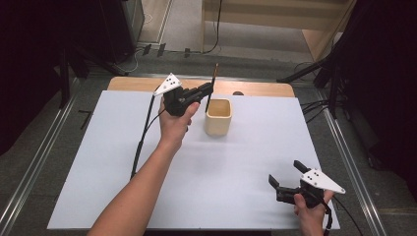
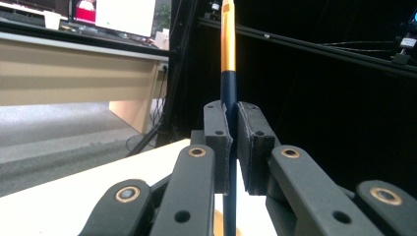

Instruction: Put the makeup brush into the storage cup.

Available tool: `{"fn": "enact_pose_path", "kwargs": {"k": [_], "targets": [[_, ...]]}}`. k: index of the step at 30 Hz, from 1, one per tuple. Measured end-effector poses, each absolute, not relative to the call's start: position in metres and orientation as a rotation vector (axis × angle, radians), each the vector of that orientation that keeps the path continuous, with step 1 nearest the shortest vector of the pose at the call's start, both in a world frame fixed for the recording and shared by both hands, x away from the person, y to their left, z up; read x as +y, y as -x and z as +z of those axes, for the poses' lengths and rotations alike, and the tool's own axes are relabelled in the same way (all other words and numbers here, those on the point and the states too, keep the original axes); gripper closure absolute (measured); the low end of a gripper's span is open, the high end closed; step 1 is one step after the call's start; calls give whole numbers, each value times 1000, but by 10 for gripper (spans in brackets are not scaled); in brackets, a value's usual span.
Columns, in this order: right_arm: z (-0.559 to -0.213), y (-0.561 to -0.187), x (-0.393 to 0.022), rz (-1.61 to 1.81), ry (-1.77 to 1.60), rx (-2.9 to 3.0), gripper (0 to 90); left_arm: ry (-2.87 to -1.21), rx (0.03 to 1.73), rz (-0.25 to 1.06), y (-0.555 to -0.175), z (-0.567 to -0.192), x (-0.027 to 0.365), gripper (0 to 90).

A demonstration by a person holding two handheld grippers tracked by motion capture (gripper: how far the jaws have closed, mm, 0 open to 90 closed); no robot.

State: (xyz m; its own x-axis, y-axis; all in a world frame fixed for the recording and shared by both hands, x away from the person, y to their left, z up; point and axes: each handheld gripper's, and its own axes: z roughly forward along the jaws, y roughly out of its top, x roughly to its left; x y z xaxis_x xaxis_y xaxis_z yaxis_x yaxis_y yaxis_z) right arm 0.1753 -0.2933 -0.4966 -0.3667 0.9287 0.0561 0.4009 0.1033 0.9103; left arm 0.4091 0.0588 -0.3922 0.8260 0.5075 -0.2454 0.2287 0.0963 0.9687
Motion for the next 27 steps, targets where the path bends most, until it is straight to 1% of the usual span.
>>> {"fn": "enact_pose_path", "kwargs": {"k": [13,18,27], "targets": [[-496,-175,-294,1245,-1292,1834,0,-1464,658,232,-423,-412,44,849],[-497,-175,-293,1246,-1295,1838,0,-1477,676,258,-428,-420,42,848],[-497,-175,-294,1248,-1295,1840,0,-1513,690,257,-430,-433,35,848]]}}
